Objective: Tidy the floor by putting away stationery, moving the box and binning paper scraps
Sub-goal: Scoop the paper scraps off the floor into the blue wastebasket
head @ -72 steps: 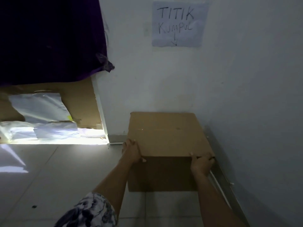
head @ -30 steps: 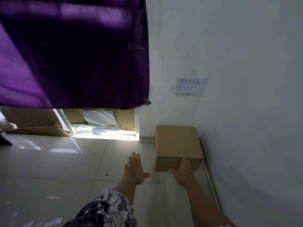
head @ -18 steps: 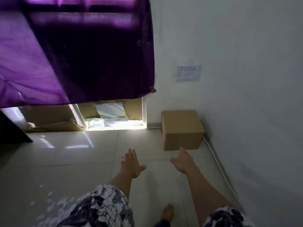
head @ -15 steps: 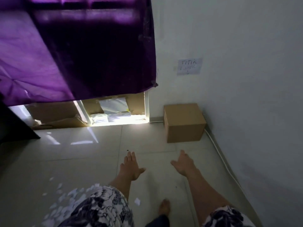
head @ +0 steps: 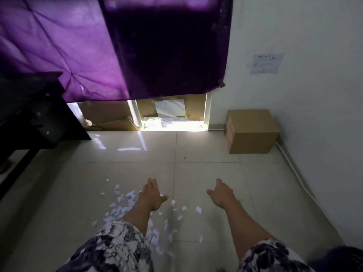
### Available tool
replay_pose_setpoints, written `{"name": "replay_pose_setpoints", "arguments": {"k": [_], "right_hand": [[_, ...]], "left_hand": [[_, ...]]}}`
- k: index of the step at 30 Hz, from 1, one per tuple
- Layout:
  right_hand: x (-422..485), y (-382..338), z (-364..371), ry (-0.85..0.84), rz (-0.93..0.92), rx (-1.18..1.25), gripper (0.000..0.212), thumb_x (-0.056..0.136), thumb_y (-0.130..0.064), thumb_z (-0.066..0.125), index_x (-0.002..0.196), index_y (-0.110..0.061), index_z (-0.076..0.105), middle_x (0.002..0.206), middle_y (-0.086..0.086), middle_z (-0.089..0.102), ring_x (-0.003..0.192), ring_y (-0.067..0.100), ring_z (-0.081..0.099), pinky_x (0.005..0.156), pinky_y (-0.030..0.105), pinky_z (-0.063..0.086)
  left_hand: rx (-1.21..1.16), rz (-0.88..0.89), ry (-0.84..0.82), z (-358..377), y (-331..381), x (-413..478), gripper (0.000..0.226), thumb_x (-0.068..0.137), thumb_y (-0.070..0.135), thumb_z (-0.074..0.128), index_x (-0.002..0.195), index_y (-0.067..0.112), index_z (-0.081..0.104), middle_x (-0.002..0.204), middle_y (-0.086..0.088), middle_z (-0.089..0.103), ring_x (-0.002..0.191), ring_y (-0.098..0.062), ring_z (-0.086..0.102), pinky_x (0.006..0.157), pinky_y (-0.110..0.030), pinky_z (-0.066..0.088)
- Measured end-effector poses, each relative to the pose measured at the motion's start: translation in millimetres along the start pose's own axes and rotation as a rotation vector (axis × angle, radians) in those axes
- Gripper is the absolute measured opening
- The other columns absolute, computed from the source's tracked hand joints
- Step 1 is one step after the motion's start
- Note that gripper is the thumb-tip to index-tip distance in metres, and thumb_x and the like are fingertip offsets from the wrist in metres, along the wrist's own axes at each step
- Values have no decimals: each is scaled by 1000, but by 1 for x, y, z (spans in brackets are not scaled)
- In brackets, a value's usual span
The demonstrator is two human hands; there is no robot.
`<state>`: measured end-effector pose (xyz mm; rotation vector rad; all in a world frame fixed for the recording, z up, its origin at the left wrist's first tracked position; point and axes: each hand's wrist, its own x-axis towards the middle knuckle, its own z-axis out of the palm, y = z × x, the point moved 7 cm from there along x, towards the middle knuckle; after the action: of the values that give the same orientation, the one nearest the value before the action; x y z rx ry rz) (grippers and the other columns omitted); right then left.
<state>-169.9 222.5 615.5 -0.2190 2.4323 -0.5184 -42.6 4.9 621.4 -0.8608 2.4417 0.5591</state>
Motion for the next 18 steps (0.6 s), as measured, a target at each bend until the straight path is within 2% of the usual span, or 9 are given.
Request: {"name": "replay_pose_setpoints", "arguments": {"k": [4, 9, 13, 18], "right_hand": [[-31, -27, 64, -19, 45, -15, 68, 95, -40, 47, 147, -7, 18, 146, 19, 37, 133, 35, 38, 107, 40, 35], [-77, -65, 148, -68, 29, -20, 66, 94, -39, 49, 146, -8, 22, 143, 19, 41, 131, 35, 41, 106, 38, 36], [-107, -85, 199, -139, -1, -72, 67, 95, -38, 46, 148, -7, 17, 148, 17, 36, 134, 34, 38, 106, 37, 35], [-112, -98, 233, -171, -66, -144, 60, 94, -38, 48, 143, -9, 27, 143, 19, 41, 128, 35, 43, 103, 38, 38]], "left_hand": [[13, 8, -71, 8, -87, -22, 89, 94, 50, 44, 151, 5, -7, 161, -12, -9, 149, -31, 6, 120, -42, 16], [53, -51, -142, 15, -194, -52, 76, 96, 49, 40, 152, 7, 12, 160, -13, 13, 146, -30, 18, 119, -39, 21], [48, -88, -176, 28, -243, -77, 73, 97, 47, 41, 151, 5, 16, 158, -13, 19, 145, -29, 23, 116, -37, 24], [33, -110, -127, 35, -271, -87, 66, 97, 45, 43, 148, 7, 25, 155, -13, 29, 142, -28, 31, 115, -35, 27]]}}
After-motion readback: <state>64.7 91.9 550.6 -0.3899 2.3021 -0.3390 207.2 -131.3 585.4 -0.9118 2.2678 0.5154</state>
